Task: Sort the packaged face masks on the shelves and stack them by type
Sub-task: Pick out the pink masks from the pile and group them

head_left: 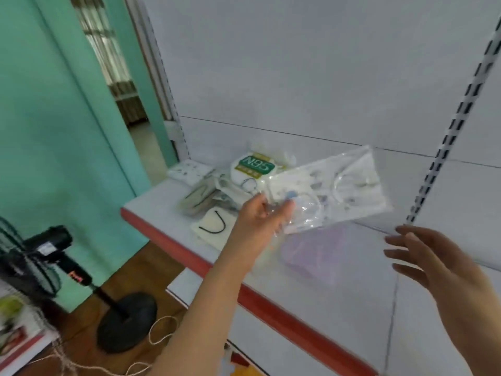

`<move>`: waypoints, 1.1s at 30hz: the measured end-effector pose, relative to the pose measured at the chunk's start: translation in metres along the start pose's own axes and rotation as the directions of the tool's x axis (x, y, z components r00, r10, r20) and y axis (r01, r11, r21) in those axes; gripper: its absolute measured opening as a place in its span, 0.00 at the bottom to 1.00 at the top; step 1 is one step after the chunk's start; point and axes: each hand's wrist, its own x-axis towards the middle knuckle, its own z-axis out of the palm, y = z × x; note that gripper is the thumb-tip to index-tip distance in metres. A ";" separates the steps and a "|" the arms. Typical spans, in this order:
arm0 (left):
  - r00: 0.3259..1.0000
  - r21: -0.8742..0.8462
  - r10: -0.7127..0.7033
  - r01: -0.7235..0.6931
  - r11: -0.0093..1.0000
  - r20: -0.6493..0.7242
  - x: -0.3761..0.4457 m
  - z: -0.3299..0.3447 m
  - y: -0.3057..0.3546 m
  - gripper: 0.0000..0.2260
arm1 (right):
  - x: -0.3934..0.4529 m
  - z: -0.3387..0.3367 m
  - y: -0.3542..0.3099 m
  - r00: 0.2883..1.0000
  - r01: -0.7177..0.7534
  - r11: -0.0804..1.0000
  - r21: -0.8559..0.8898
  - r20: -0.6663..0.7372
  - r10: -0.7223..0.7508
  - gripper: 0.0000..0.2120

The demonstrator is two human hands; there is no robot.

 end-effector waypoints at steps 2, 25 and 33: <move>0.983 -0.105 0.010 -0.029 0.994 -0.184 0.029 -0.063 0.006 0.11 | 0.015 0.039 0.000 0.999 0.018 1.000 0.008 0.027 -0.018 0.39; 0.948 0.849 -0.065 0.309 0.428 -0.312 0.301 -0.316 -0.106 0.28 | 0.097 0.174 0.031 0.968 -0.191 0.842 -0.504 -0.238 0.077 0.10; 0.792 0.570 0.611 -0.506 0.647 0.009 0.228 -0.135 -0.010 0.13 | 0.076 0.137 0.040 0.981 -0.195 0.502 -0.842 -0.175 0.086 0.26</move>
